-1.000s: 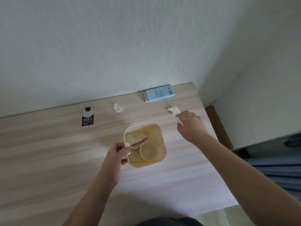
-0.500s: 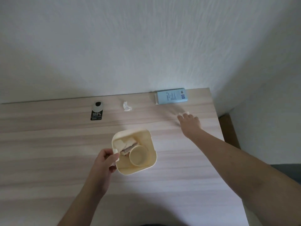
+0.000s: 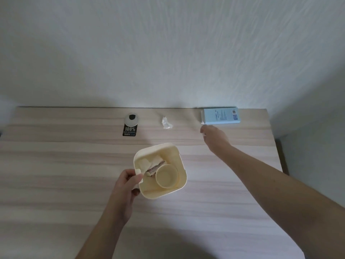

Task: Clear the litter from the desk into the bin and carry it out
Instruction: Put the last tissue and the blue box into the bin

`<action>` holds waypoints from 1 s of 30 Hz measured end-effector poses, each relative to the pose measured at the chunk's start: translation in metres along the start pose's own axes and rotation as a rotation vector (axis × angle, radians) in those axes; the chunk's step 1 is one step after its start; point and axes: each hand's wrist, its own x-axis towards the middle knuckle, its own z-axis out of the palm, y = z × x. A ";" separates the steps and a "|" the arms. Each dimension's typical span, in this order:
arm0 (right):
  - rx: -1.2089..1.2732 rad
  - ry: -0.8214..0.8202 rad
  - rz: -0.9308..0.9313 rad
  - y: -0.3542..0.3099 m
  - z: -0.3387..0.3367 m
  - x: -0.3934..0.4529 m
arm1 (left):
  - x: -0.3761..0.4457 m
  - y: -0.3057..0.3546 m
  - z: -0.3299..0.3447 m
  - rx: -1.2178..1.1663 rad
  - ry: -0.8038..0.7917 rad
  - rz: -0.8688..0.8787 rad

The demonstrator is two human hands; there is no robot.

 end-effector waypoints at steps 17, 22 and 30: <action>0.056 -0.109 -0.128 -0.124 0.056 0.080 | 0.023 0.029 -0.066 -0.058 0.075 0.059; 0.023 -0.139 -0.139 -0.117 0.056 0.080 | 0.025 0.031 -0.071 -0.055 0.082 0.065; 0.401 0.068 -0.058 -0.092 0.009 0.005 | 0.023 0.035 -0.055 -0.017 0.037 0.042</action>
